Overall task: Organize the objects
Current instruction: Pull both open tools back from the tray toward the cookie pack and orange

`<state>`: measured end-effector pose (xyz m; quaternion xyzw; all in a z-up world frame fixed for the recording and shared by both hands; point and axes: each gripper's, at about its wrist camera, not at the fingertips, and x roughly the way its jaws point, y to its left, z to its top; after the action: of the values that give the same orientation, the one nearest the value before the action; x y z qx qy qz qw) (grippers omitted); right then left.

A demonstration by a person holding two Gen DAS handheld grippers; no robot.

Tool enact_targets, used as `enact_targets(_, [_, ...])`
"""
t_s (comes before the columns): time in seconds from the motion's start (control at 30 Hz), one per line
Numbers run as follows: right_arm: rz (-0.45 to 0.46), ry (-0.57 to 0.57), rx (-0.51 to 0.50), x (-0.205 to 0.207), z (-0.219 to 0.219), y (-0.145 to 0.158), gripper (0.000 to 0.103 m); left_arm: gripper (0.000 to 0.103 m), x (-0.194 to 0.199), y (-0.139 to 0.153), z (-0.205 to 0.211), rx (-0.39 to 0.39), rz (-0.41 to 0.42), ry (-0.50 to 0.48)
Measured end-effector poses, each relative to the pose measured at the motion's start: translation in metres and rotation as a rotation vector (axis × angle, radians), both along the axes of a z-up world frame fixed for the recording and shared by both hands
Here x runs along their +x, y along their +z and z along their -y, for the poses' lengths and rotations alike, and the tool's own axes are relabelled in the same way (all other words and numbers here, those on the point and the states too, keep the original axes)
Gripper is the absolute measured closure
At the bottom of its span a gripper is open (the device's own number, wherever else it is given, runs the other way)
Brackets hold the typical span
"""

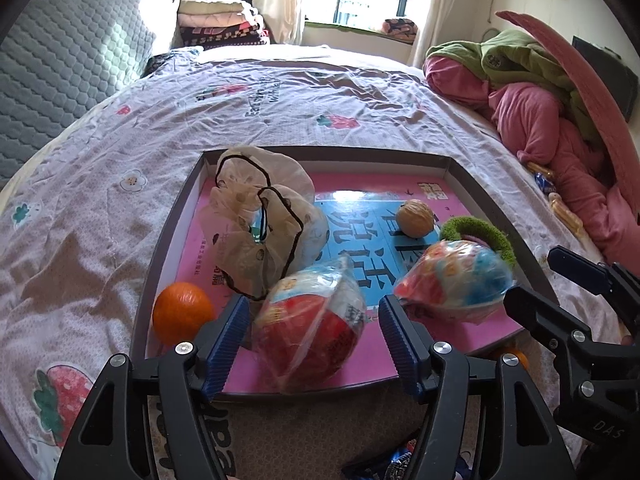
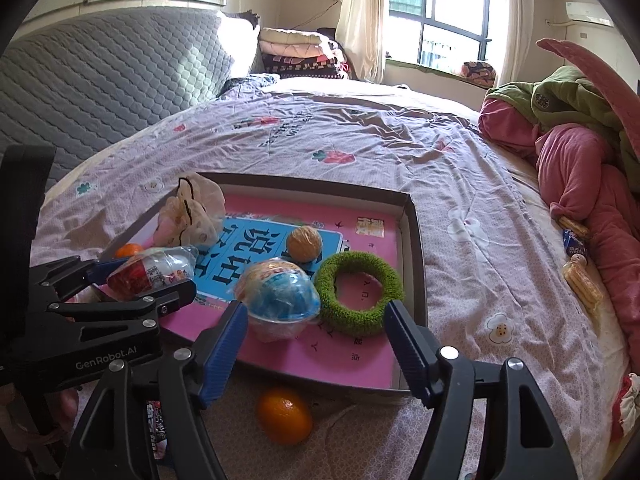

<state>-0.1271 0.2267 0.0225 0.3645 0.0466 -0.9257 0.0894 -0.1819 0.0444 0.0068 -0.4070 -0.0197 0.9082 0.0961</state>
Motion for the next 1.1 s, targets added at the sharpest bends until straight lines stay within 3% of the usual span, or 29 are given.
enact_targets(0.57, [-0.091, -0.02, -0.07, 0.019, 0.0, 0.025, 0.03, 0.032, 0.034, 0.036, 0.021, 0.044, -0.114, 0.048])
enact_targets(1.1, [-0.142, -0.01, -0.086, 0.039, 0.003, 0.038, 0.027, 0.029, 0.069, 0.046, 0.011, -0.046, -0.188, 0.008])
